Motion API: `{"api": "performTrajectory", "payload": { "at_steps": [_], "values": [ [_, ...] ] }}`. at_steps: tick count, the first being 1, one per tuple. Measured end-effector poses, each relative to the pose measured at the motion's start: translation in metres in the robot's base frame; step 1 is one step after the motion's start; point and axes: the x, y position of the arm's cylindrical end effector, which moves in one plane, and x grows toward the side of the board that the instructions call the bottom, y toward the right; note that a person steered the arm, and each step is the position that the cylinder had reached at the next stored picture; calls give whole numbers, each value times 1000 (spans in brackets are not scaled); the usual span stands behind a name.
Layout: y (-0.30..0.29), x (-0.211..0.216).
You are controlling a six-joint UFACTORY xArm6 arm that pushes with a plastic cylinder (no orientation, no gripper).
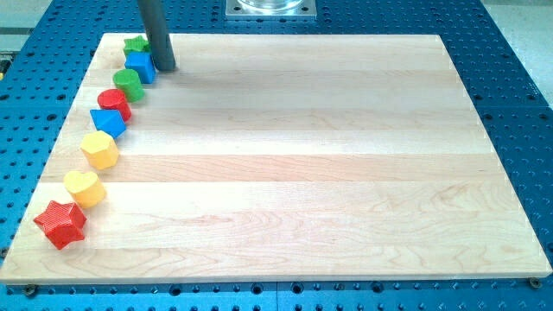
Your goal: Nudge the green circle slightly towards left
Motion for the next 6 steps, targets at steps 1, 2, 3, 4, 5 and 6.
{"api": "performTrajectory", "payload": {
  "at_steps": [1,2,3,4,5,6],
  "values": [
    [-16,1],
    [-10,11],
    [-2,35],
    [-2,46],
    [-4,46],
    [-9,49]
  ]
}}
